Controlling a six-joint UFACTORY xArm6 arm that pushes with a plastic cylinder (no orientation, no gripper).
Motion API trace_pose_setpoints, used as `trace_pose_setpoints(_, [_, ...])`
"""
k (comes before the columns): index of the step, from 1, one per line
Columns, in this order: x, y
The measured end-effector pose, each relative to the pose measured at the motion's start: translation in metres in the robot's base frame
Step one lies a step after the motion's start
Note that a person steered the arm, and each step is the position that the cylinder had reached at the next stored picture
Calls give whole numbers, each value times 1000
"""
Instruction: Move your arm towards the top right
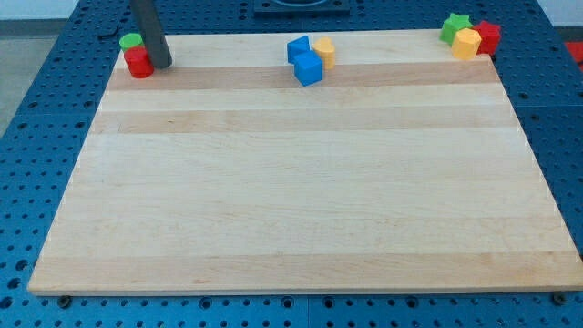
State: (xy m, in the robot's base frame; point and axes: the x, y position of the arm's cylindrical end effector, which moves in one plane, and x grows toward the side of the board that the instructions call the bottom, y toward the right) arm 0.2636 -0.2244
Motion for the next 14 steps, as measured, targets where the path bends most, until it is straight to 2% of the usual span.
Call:
trace_pose_setpoints(1, [17,0])
trace_pose_setpoints(2, [52,12])
trace_pose_setpoints(4, [84,39])
trace_pose_setpoints(5, [97,81])
trace_pose_setpoints(6, [100,118])
trace_pose_setpoints(9, [99,170])
trace_pose_setpoints(10, [99,218])
trace_pose_setpoints(11, [91,295])
trace_pose_setpoints(12, [63,360])
trace_pose_setpoints(13, [48,403])
trace_pose_setpoints(14, [54,424])
